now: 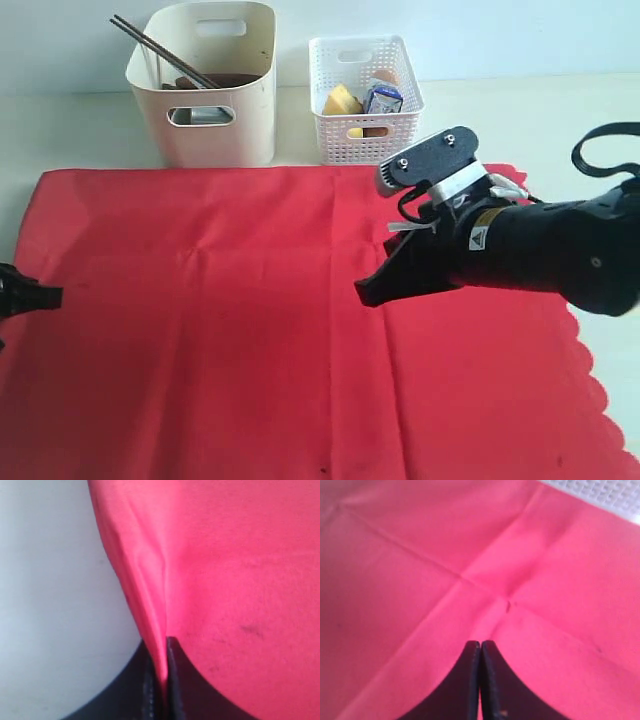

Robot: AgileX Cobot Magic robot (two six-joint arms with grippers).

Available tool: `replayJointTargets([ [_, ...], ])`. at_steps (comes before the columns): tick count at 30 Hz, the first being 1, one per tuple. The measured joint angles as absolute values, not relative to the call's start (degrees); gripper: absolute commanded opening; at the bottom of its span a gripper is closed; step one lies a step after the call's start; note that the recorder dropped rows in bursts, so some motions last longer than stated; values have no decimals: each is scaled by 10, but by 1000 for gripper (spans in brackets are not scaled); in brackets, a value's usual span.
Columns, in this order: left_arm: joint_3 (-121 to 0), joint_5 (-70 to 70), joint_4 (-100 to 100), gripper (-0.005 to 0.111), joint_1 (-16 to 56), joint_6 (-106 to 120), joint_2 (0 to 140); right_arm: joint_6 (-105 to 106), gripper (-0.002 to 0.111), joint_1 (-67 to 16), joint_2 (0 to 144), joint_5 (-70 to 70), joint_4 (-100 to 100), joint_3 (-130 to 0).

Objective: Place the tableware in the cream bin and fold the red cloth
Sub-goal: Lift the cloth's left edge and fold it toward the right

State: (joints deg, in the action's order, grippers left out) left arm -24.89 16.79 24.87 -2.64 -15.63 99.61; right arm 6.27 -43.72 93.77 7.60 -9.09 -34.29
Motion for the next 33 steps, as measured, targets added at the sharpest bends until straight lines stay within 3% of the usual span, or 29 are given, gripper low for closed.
replayJointTargets([
  [4,-285,77,241,0,-37,-165,960,63,0,-437,966,-18,-91,-389],
  [14,-318,-24,210,0,-18,-202,818,62,0,-452,1080,-107,-91,-475],
  [21,-319,-26,205,0,134,-186,744,62,0,-453,1099,-162,-91,-522],
  [33,-355,-80,200,0,282,-185,724,62,0,-453,1101,-170,-91,-527],
])
